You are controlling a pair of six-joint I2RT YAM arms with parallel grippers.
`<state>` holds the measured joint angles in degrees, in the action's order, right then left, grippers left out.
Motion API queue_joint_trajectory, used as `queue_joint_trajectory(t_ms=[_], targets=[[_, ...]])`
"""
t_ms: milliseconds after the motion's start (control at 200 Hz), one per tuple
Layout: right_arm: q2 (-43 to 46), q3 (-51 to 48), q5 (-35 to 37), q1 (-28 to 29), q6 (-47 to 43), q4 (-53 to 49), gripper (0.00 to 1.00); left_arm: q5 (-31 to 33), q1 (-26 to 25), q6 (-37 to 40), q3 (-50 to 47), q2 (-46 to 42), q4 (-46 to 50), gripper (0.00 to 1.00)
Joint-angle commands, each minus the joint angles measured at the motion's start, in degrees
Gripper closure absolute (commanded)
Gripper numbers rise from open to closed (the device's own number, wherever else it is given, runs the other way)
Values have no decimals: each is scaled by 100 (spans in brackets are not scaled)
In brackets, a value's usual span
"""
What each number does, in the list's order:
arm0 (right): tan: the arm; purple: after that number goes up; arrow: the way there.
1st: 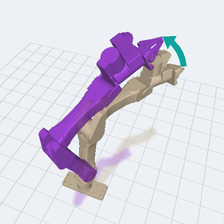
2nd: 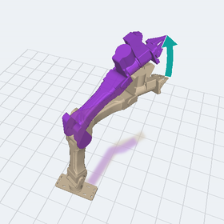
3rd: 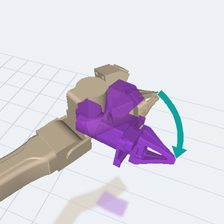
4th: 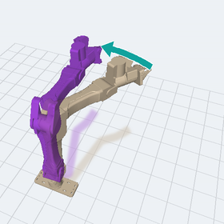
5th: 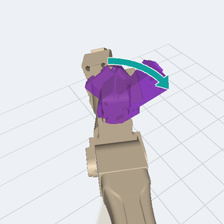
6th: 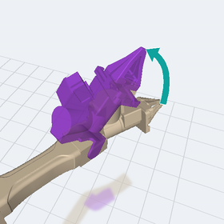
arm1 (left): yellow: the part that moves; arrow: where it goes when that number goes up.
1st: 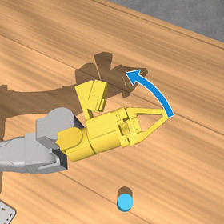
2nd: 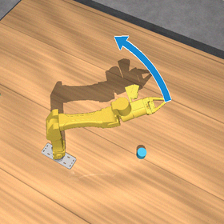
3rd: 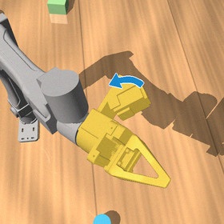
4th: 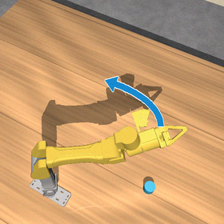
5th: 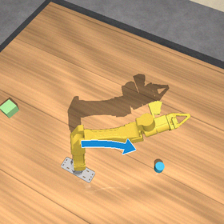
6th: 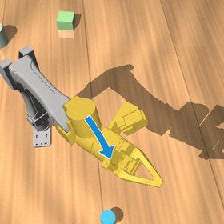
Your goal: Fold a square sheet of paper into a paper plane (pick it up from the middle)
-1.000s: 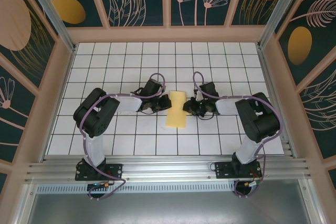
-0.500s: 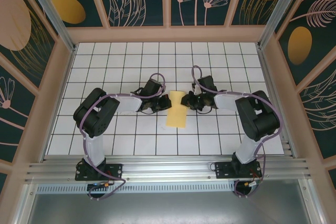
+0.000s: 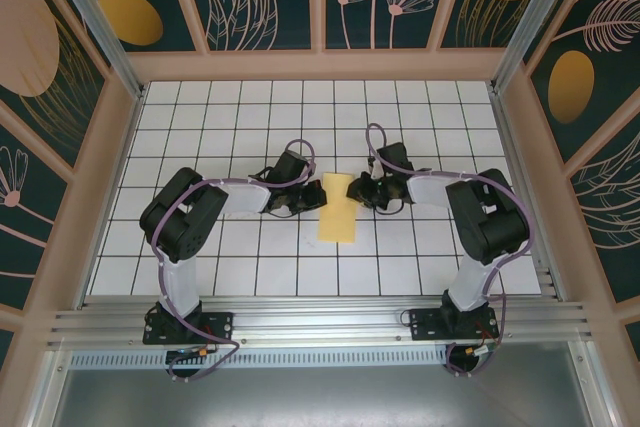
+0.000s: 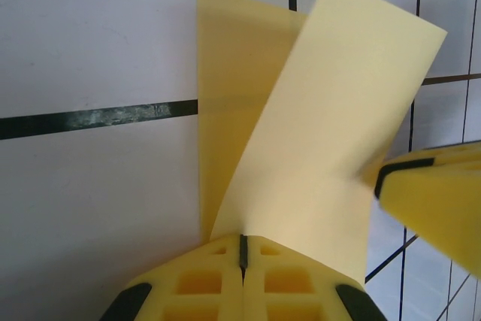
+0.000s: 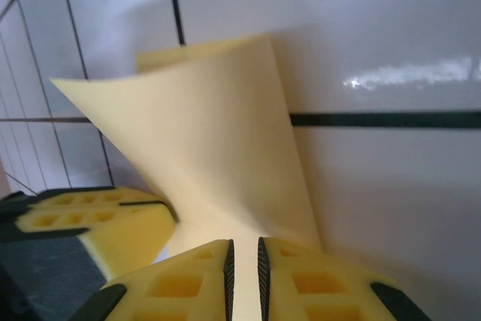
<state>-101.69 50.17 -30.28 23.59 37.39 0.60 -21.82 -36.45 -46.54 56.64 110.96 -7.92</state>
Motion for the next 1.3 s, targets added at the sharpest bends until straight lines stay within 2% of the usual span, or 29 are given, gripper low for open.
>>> queue_joint_trajectory(t_ms=[0, 115, 275, 405, 595, 846, 1116, 1296], targets=[[25, 262, -99, -91, -150, -169, 80, 222, -47, 138, -156, 285, 568, 100], [-219, 316, -117, -118, -231, -185, 80, 213, -48, 143, -142, 299, 564, 100], [-536, 285, 267, -164, -143, -558, 80, 214, -48, 153, -138, 297, 564, 100], [-441, 251, 143, -172, -76, -454, 80, 214, -51, 163, -162, 278, 573, 100], [-156, 770, -156, -197, -38, -615, 79, 224, -53, 183, -163, 276, 590, 100], [-485, 975, -390, -292, -57, -520, 79, 231, -47, 198, -163, 261, 593, 100], [-875, 670, -8, -356, -100, -544, 79, 224, -56, 206, -206, 251, 554, 100], [-769, 925, 179, -373, -153, -845, 79, 236, -47, 195, -206, 246, 564, 100]])
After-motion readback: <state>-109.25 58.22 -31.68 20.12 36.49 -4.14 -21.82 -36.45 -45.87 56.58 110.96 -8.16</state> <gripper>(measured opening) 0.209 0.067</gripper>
